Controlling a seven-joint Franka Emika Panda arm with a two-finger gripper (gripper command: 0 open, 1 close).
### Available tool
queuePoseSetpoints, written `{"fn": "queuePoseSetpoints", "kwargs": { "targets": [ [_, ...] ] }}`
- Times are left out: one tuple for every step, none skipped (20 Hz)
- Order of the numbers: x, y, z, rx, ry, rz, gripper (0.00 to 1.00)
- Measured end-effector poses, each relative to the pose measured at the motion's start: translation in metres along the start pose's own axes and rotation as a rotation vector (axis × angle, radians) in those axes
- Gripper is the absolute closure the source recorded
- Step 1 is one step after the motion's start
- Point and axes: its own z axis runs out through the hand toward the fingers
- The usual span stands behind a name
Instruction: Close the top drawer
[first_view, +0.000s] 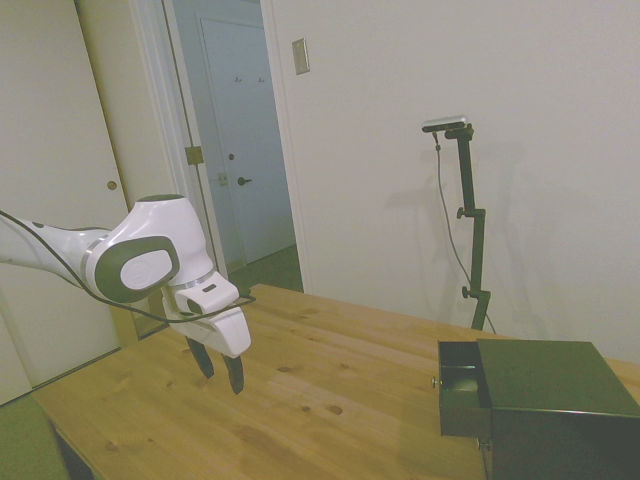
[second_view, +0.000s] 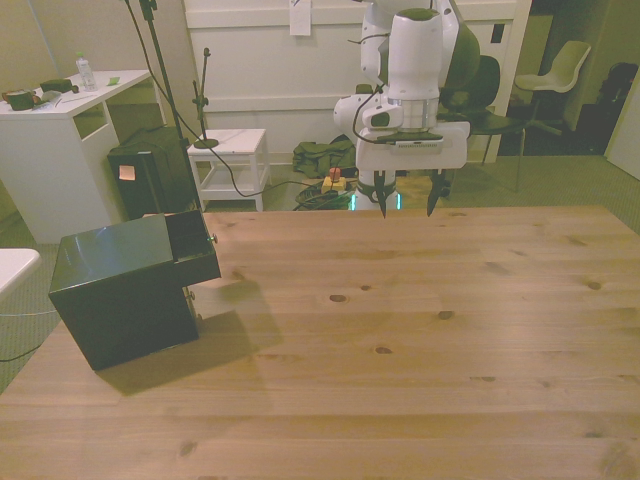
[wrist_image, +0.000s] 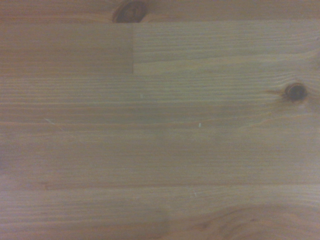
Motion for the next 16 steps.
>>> {"fn": "queuePoseSetpoints", "kwargs": {
  "targets": [
    [0.0,0.0,0.0,-0.001,0.0,0.0,0.0],
    [0.001,0.001,0.001,-0.001,-0.001,0.003,0.0],
    [0.003,0.002,0.001,-0.002,-0.001,0.014,0.0],
    [0.007,0.004,0.001,-0.004,0.002,0.033,0.0],
    [0.013,0.007,0.001,-0.005,0.006,0.057,0.0],
    [0.021,0.01,0.0,-0.006,0.016,0.085,0.0],
    [0.03,0.012,0.0,-0.01,0.024,0.118,0.0],
    [0.039,0.015,0.001,-0.014,0.031,0.152,0.0],
    [0.049,0.017,0.001,-0.015,0.04,0.185,0.0],
    [0.06,0.02,0.001,-0.017,0.051,0.218,0.0],
    [0.072,0.023,0.001,-0.021,0.061,0.254,0.0],
    [0.084,0.027,0.002,-0.023,0.067,0.291,0.0],
    [0.096,0.031,0.001,-0.025,0.072,0.323,0.0],
    [0.108,0.035,0.001,-0.024,0.076,0.357,0.0],
    [0.122,0.041,-0.001,-0.022,0.081,0.388,0.0],
    [0.135,0.046,-0.004,-0.019,0.088,0.419,0.0]
  ]
}}
